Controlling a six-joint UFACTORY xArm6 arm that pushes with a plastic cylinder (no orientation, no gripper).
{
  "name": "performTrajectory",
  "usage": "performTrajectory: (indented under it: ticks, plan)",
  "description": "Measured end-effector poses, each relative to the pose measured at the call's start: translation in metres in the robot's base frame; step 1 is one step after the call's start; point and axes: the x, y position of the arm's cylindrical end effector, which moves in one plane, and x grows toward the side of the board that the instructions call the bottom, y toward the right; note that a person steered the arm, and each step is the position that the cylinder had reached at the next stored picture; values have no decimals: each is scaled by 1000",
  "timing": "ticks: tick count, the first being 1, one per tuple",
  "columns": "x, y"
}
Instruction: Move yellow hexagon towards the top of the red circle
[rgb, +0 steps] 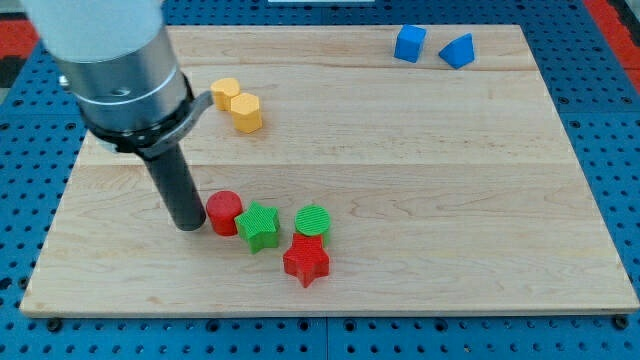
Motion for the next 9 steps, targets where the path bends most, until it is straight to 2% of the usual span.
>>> performTrajectory:
  ticks: [1, 2, 3, 4, 6, 7, 8, 9]
  plan:
    - [-6, -15]
    - [8, 54]
    - [7, 24]
    - [-44, -37]
    - [-218, -28]
    - [-233, 56]
    - [-165, 34]
    - [-136, 10]
